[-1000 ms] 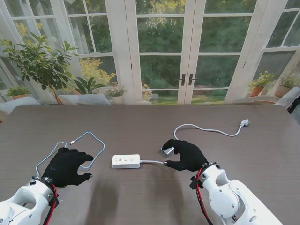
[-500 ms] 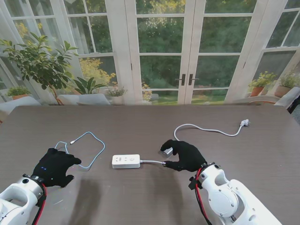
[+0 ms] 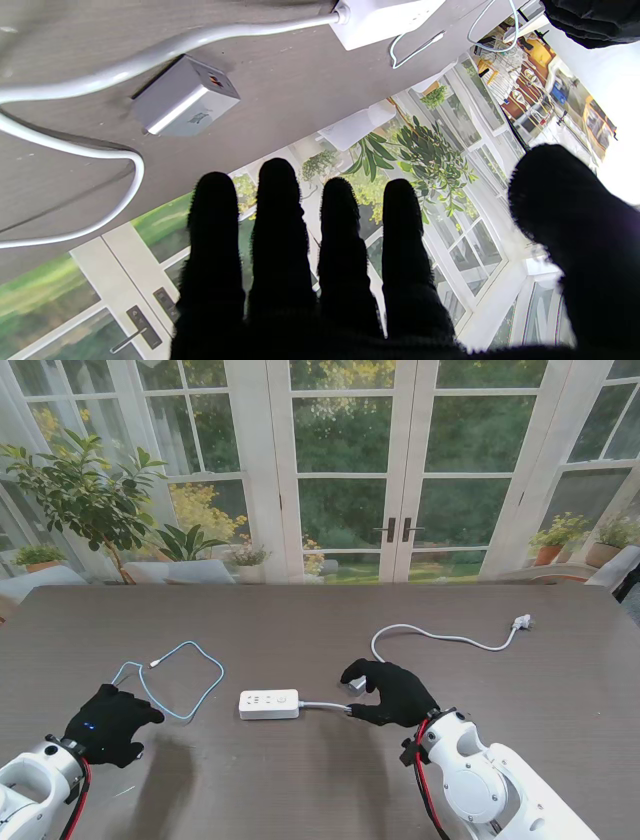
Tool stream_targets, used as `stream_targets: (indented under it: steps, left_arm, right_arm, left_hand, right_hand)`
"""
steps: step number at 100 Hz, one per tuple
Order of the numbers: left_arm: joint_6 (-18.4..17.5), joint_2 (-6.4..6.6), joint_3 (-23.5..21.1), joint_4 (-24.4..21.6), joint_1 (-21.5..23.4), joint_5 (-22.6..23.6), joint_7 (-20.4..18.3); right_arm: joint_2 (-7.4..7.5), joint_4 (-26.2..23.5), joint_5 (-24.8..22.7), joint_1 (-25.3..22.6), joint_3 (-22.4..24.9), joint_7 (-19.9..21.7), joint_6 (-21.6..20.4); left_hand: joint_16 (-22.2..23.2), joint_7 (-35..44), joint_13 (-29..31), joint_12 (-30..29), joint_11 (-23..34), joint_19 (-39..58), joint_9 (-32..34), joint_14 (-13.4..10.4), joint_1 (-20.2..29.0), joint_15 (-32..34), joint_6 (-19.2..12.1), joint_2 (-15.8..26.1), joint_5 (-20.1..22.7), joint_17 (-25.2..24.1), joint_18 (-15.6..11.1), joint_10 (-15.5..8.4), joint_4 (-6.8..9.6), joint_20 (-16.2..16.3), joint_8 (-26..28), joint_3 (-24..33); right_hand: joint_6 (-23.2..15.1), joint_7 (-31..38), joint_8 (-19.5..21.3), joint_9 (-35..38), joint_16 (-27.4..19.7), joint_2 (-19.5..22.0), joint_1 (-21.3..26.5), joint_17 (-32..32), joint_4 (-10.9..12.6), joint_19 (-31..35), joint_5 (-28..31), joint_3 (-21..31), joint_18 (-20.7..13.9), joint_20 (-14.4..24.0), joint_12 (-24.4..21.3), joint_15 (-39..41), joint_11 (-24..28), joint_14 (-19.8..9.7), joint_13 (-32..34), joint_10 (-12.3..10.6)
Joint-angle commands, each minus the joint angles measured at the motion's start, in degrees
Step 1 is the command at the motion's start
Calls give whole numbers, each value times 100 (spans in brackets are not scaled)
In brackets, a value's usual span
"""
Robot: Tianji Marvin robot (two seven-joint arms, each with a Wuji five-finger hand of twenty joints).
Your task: Set up the charging station
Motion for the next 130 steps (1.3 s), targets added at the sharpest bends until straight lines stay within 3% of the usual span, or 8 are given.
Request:
stream_targets:
  steps: [1, 29, 48, 82, 97, 130]
  left_arm:
    - [-70, 35, 5, 129, -62, 47, -44]
    - [-326, 107, 75, 469, -298, 200, -34]
    - [-465, 145, 84, 574, -390, 279, -152]
    - [-629, 200, 56, 556, -419, 385, -739]
    - [-566, 200, 31, 535, -369, 467, -746]
    - [-297, 180, -182, 232, -35, 850, -959]
  right_arm:
    - [-31, -3, 27, -19, -33, 91, -12]
    - [-30, 11, 103, -8, -71, 143, -22]
    - [-32, 12, 161, -10, -80, 169, -25]
    - [-39, 22, 284, -5, -113, 213, -27]
    - [-39, 24, 313, -3, -122, 228, -29]
    - [-40, 26, 415, 5, -133, 286, -24]
  left_hand:
    - [69, -74, 46, 58, 20, 182, -25, -109, -88, 67, 36, -409, -87, -36, -124, -4, -118, 82, 14, 173]
    - [86, -92, -101, 92, 28, 210, -204, -113, -186, 92, 220, -455, -166, -90, -138, 90, -151, 96, 22, 172]
    - [109, 178, -153, 216, 149, 234, -219, -127, -182, 162, 129, -464, -118, -112, -161, 89, -156, 105, 260, 187]
    - [135, 143, -346, 325, 141, 181, -584, -286, 86, 141, 11, -355, -504, -173, -378, -33, -93, 76, 395, 343]
    - [141, 119, -398, 334, 174, 172, -626, -324, 216, 152, 16, -342, -524, -202, -429, -28, -71, 71, 392, 426]
    - [234, 272, -421, 556, 407, 211, -723, -410, -4, 276, 368, -231, -635, -281, -566, -75, -86, 86, 563, 348]
  right_hand:
    - [-25, -1826, -28, 134, -5997, 74, -30, 6, 40, 26, 50, -73, -111, 75, 41, 75, -84, 0, 81, 1]
    - [-26, -1828, -25, 142, -5995, 99, -27, -1, 44, 20, 51, -91, -104, 81, 45, 71, -86, 7, 75, 6]
    - [-20, -1826, -22, 150, -5992, 117, -28, 1, 46, 20, 60, -101, -112, 86, 48, 74, -84, -3, 84, 7]
    - [-15, -1834, -21, 156, -5989, 128, -17, -3, 52, 15, 60, -115, -103, 92, 50, 76, -90, 6, 91, 8]
    - [-15, -1833, -18, 163, -5988, 139, -18, -1, 53, 14, 66, -122, -103, 94, 52, 77, -88, 9, 94, 5]
    - [-14, -1841, -16, 177, -5985, 167, -15, -11, 57, 6, 65, -143, -98, 100, 54, 76, -92, 9, 95, 10]
